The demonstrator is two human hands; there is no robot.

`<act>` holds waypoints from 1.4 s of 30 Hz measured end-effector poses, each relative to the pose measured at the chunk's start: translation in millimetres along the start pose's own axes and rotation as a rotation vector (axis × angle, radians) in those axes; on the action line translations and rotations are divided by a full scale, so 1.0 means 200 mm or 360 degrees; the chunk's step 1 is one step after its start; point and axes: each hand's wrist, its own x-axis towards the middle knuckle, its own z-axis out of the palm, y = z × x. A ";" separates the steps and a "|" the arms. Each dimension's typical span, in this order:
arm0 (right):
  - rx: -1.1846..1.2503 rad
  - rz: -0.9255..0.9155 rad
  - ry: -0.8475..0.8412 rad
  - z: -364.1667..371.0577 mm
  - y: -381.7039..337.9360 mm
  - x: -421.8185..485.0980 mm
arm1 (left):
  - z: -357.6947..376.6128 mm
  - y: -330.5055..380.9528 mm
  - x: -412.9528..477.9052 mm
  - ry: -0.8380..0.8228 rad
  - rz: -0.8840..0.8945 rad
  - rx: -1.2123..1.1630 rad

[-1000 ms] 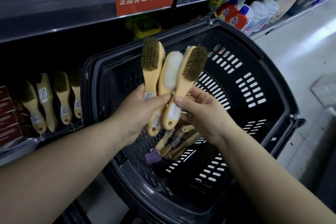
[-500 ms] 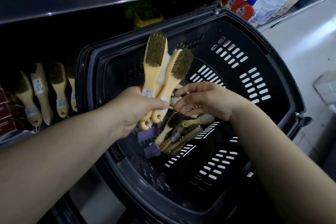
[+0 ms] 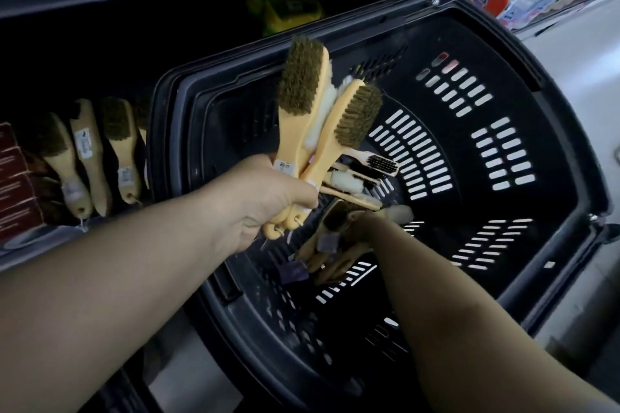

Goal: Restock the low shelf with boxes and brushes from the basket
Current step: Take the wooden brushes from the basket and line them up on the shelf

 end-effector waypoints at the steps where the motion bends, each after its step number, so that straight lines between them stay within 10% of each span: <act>1: -0.0090 0.0026 -0.0097 -0.07 -0.03 -0.01 | 0.00 0.00 0.00 -0.0002 -0.0006 0.0004; 13: 0.2092 -0.1028 -0.0249 -0.70 -0.16 -0.61 | 0.02 0.04 -0.03 -0.0030 0.0011 -0.0266; 22: 0.2183 -0.1158 -0.0073 -0.67 -0.22 -0.61 | 0.02 0.03 -0.07 -0.0380 0.0016 -0.0215; 37: 0.2431 -0.1241 -0.0205 -0.62 -0.17 -0.42 | 0.03 0.03 0.00 0.0001 0.0099 0.0035; 42: 0.2121 -0.0098 -0.0074 -0.51 0.01 -0.15 | 0.04 0.04 0.02 0.0084 0.0112 0.0074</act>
